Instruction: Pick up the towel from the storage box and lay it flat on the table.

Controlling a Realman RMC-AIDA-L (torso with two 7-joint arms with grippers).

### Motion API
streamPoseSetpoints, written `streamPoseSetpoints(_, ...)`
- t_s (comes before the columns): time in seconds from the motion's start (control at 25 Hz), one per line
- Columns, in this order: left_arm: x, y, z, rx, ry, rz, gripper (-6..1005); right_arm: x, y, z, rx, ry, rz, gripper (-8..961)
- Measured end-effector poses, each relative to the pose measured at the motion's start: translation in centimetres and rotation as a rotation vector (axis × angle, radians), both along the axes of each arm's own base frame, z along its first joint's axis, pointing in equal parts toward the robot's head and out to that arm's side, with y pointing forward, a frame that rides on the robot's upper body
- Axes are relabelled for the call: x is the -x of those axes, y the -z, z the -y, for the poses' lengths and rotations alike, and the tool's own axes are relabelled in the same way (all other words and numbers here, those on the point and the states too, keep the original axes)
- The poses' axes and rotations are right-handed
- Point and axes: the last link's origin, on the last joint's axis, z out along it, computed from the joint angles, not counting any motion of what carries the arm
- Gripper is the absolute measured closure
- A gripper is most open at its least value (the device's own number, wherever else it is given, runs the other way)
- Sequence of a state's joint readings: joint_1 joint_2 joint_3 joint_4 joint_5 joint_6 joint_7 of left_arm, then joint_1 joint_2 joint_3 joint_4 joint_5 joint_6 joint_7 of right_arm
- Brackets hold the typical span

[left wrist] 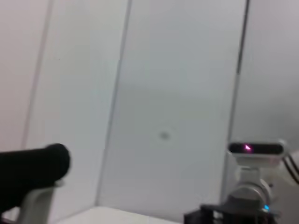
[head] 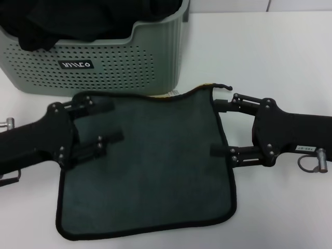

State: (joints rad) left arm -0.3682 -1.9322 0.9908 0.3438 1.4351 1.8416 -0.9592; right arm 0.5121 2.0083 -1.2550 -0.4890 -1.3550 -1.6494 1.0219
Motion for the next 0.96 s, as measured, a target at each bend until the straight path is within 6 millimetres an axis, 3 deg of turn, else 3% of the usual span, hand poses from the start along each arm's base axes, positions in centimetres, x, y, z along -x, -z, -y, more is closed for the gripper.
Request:
streamPoseSetpoints(0.08,-0.2,0.0,-0.1,0.035,0.023,-0.017,388,0.1,0.0,0.2,0.009,0.001,-0.022,67)
streamPoseSetpoints(0.28,-1.0,-0.3,-0.6,0.124,0.084,-0.058,391,0.7,0.5,0.4,0.031,-0.008,-0.037,67)
streamPoseSetpoints(0.96,-0.8,-1.4,-1.1,0.099,0.108,-0.098,381,2.1,1.2,0.5,0.089,-0.049,-0.052,67)
